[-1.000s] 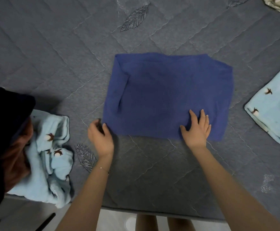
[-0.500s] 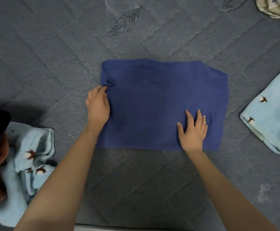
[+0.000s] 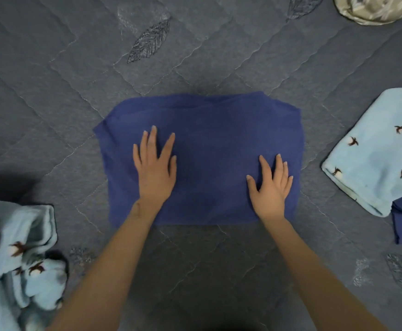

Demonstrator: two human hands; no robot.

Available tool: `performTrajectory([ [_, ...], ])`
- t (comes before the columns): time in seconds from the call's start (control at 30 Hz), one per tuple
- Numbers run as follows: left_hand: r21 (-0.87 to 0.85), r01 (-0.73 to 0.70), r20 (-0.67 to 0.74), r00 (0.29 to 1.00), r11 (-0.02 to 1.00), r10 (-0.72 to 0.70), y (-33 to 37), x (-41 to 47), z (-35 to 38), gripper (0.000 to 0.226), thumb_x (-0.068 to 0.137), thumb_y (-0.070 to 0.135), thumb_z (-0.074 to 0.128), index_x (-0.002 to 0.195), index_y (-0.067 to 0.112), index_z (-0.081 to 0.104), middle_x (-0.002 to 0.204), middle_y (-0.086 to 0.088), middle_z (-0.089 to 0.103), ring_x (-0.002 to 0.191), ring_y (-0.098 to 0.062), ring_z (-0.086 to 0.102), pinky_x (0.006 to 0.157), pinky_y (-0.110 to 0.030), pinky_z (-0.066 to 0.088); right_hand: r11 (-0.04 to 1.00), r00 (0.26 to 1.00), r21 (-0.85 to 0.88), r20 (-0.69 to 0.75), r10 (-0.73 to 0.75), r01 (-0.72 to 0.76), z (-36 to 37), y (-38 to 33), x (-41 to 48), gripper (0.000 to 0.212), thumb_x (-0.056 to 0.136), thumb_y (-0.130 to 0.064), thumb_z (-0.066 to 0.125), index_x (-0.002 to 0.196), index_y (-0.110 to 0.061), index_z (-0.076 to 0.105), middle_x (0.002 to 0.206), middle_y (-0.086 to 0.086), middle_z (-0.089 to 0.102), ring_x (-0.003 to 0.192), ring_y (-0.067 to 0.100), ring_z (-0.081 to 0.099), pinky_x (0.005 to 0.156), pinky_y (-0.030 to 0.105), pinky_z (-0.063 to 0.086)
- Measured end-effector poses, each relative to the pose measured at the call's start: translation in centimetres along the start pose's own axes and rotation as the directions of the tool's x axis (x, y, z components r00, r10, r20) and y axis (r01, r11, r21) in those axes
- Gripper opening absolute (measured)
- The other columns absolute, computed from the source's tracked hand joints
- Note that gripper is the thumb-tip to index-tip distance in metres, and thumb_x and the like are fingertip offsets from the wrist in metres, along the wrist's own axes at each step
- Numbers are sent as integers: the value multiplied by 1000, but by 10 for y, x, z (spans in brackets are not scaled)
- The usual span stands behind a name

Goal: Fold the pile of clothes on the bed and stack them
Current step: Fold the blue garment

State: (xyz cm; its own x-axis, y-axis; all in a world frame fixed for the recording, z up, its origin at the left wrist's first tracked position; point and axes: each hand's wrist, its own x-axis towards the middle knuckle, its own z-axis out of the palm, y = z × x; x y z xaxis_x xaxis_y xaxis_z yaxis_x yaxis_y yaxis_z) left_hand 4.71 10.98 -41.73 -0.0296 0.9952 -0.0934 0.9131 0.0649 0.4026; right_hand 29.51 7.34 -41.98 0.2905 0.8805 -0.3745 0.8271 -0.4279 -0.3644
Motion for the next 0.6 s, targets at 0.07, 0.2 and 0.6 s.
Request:
performTrajectory([
  [0.07,12,-134,102,986,991,132,24,-9,21,53,98,26,53,148,20,38,158,-17,21,147,-36,16,119,-55,7,997,997,40,-27,73,-72,-9,7,11,72,94,-43,58,154,-30,19,163,7,-1,150,26,-4,120,48,-4],
  [0.2,62,-296,253,929,953,272,57,-29,62,67,92,48,54,151,24,33,160,-15,19,148,-36,16,118,-59,10,961,976,184,-27,216,-207,-24,23,28,93,85,-43,70,155,-24,12,163,11,2,150,28,3,120,46,4],
  [0.6,-326,-28,166,982,945,87,82,-45,48,42,95,22,61,135,14,55,142,-11,47,131,-26,43,113,-48,31,567,903,707,277,329,-423,-52,3,53,22,88,-24,70,102,-14,56,106,1,66,106,23,64,90,34,52],
])
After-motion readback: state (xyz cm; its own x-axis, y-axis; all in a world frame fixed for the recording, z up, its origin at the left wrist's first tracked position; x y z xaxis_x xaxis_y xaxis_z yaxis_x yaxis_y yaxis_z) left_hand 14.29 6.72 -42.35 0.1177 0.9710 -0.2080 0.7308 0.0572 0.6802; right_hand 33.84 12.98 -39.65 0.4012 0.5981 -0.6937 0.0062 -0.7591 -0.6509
